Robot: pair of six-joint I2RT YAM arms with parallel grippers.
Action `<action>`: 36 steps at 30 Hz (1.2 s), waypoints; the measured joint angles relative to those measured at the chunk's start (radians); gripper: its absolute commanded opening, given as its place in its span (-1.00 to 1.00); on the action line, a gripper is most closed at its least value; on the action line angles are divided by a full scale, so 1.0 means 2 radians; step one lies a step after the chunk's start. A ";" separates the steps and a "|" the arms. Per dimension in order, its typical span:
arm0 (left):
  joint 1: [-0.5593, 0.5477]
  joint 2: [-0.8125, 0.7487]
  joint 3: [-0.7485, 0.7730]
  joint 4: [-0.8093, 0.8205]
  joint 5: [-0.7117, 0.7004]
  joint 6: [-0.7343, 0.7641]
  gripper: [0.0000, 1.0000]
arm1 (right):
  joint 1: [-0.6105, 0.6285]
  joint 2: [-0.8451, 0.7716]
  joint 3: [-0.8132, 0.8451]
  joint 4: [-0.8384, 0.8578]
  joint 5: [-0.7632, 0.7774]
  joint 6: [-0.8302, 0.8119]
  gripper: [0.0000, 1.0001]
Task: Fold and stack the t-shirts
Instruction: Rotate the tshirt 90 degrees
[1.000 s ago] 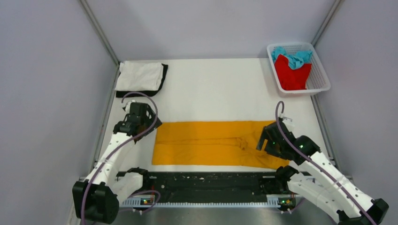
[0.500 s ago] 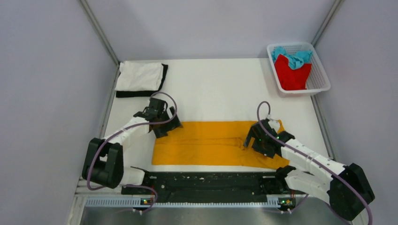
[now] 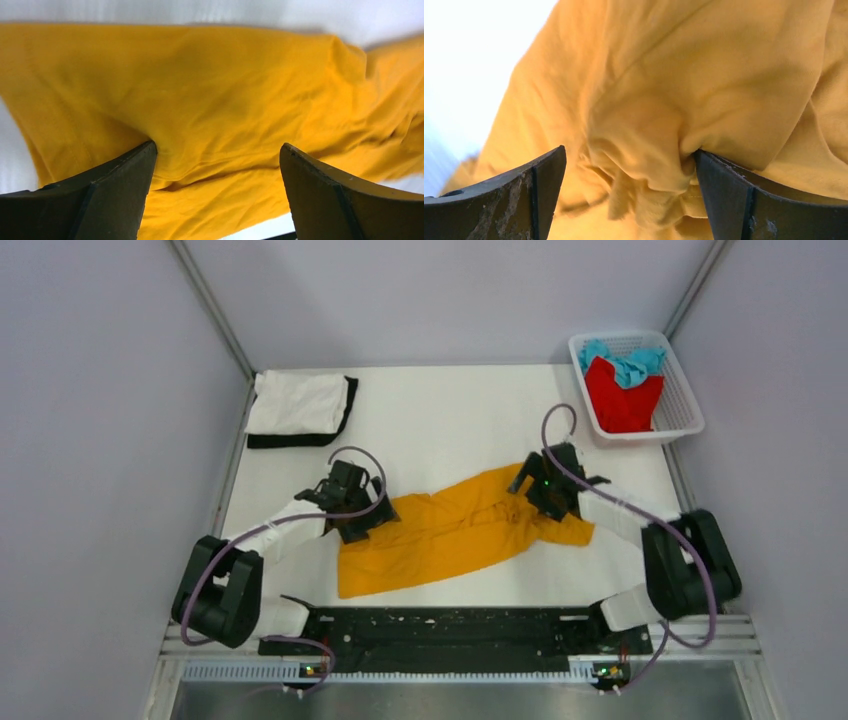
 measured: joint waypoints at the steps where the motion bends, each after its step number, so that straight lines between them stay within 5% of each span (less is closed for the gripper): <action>1: -0.010 -0.007 -0.005 0.000 -0.002 -0.010 0.94 | -0.004 0.041 0.032 0.009 -0.004 -0.012 0.97; 10: -0.102 -0.038 -0.046 0.043 -0.004 -0.113 0.94 | -0.038 0.374 0.406 0.063 -0.107 -0.128 0.97; 21: -0.250 0.123 0.062 0.143 0.011 -0.180 0.94 | -0.004 0.658 0.877 -0.072 -0.204 -0.256 0.98; 27: -0.310 0.188 0.134 0.146 0.026 -0.178 0.94 | -0.001 0.686 0.927 -0.090 -0.222 -0.292 0.97; 36: -0.339 0.156 0.137 0.076 -0.008 -0.157 0.95 | 0.018 0.665 0.933 -0.139 -0.137 -0.355 0.98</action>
